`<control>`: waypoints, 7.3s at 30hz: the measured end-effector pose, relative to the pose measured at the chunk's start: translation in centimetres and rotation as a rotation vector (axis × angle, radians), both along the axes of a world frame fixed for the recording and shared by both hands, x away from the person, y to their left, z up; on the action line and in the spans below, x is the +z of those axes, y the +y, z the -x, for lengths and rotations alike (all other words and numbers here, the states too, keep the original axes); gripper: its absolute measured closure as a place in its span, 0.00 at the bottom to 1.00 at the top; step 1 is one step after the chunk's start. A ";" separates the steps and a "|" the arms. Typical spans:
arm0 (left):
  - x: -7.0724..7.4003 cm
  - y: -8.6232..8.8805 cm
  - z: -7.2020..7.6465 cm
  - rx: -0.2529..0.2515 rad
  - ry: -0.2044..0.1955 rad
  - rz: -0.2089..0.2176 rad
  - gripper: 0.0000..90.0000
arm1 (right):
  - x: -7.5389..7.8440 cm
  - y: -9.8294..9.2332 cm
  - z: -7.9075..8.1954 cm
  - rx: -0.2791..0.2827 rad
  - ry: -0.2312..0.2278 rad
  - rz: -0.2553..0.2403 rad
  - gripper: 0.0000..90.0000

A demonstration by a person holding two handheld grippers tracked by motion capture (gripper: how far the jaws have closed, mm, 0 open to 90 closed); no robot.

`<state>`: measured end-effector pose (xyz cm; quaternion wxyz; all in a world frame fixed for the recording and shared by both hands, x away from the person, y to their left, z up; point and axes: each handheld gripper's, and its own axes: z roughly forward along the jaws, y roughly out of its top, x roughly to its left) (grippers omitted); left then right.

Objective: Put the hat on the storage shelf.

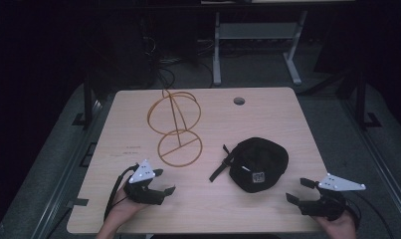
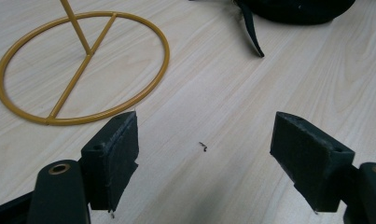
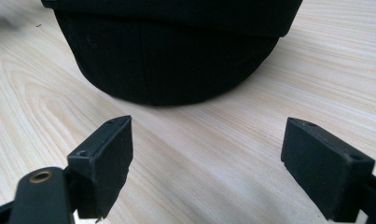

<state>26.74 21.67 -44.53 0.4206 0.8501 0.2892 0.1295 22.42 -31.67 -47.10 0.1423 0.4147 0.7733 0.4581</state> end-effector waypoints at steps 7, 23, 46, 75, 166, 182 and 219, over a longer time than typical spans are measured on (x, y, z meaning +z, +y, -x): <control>0.2 0.1 0.1 -0.004 -0.005 0.003 0.26 | -0.1 -0.1 0.0 0.001 0.014 -0.008 0.18; 1.8 -2.6 0.6 -0.097 0.041 0.073 0.25 | 0.1 0.4 0.2 0.012 0.002 -0.014 0.17; 5.6 -10.0 -2.0 -0.276 0.024 0.052 0.24 | 0.4 0.3 0.2 0.011 0.002 -0.045 0.17; 6.9 -22.1 -4.6 -0.528 0.044 -0.057 0.30 | 0.3 0.3 0.2 0.039 0.001 -0.041 0.17; 15.7 -24.5 -5.8 -0.607 0.037 0.107 0.90 | 4.0 4.0 0.0 0.060 -0.213 -0.116 0.16; 16.5 -26.8 -3.8 -0.732 0.048 0.089 0.91 | 5.5 4.4 -0.6 0.046 -0.347 -0.115 0.40; 16.4 -19.8 -3.5 -0.525 -0.070 -0.018 0.52 | 7.5 2.8 -1.3 0.101 -0.221 -0.122 0.94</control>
